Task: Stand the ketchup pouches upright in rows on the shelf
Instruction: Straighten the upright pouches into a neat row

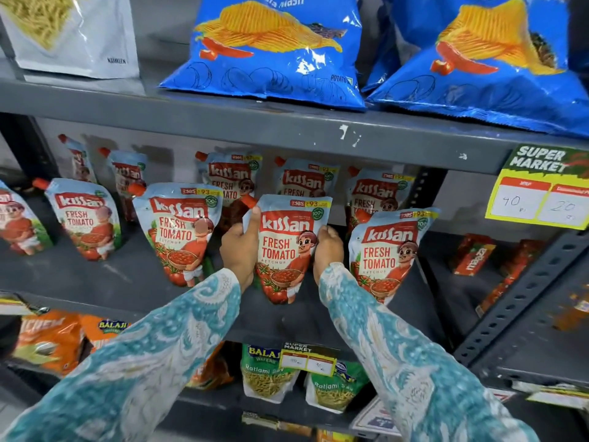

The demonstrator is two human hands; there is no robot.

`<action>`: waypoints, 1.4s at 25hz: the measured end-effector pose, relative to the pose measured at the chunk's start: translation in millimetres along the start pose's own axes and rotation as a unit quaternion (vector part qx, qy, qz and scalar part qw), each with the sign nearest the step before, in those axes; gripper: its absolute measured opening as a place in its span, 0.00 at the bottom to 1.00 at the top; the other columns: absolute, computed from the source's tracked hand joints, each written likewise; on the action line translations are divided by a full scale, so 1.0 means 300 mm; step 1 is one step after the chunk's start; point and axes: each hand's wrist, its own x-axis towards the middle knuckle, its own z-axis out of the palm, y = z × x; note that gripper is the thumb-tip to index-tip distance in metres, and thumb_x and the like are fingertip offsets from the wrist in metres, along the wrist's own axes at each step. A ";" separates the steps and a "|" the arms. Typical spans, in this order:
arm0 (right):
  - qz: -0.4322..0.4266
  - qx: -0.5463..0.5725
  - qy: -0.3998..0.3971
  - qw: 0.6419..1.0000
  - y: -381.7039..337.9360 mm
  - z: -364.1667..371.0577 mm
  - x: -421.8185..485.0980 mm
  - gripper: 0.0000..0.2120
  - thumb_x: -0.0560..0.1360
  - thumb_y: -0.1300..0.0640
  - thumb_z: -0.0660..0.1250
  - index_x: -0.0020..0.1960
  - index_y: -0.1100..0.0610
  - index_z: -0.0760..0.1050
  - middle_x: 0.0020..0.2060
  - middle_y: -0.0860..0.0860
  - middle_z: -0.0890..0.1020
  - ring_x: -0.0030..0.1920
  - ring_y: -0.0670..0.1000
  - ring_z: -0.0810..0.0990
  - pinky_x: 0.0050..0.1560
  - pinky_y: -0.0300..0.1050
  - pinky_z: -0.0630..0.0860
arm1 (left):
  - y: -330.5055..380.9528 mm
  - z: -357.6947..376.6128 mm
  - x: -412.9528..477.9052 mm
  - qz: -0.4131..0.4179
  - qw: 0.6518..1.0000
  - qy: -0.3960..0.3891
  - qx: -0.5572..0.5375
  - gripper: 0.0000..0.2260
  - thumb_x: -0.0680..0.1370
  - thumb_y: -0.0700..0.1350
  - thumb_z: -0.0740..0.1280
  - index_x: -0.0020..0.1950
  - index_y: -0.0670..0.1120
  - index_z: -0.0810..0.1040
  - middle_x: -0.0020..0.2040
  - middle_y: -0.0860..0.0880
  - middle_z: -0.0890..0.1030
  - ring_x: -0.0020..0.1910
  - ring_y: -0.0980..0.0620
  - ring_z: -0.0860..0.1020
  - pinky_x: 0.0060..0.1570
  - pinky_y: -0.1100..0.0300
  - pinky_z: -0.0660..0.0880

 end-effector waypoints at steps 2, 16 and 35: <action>-0.004 0.007 0.004 1.000 -0.005 -0.007 -0.015 0.15 0.81 0.58 0.53 0.61 0.64 0.72 0.53 0.58 0.79 0.51 0.56 0.78 0.51 0.48 0.77 | 0.001 0.001 -0.009 0.000 1.000 -0.010 0.001 0.19 0.74 0.62 0.65 0.34 0.48 0.76 0.44 0.45 0.85 0.48 0.46 0.83 0.54 0.50 0.80; -0.125 -0.253 -0.095 0.955 0.187 0.437 -0.250 0.17 0.81 0.55 0.51 0.64 0.61 0.70 0.63 0.57 0.75 0.64 0.55 0.73 0.64 0.43 0.66 | -0.056 -0.423 0.284 0.050 0.988 0.146 -0.019 0.36 0.68 0.66 0.67 0.67 0.43 0.72 0.65 0.42 0.77 0.64 0.43 0.76 0.67 0.46 0.71; 0.005 0.116 0.034 0.993 0.105 0.631 -0.157 0.11 0.80 0.63 0.54 0.49 0.61 0.75 0.37 0.51 0.79 0.37 0.48 0.78 0.37 0.41 0.75 | 0.043 -0.550 0.353 0.056 0.995 -0.056 0.060 0.18 0.71 0.63 0.67 0.44 0.49 0.81 0.47 0.48 0.86 0.48 0.49 0.84 0.54 0.47 0.80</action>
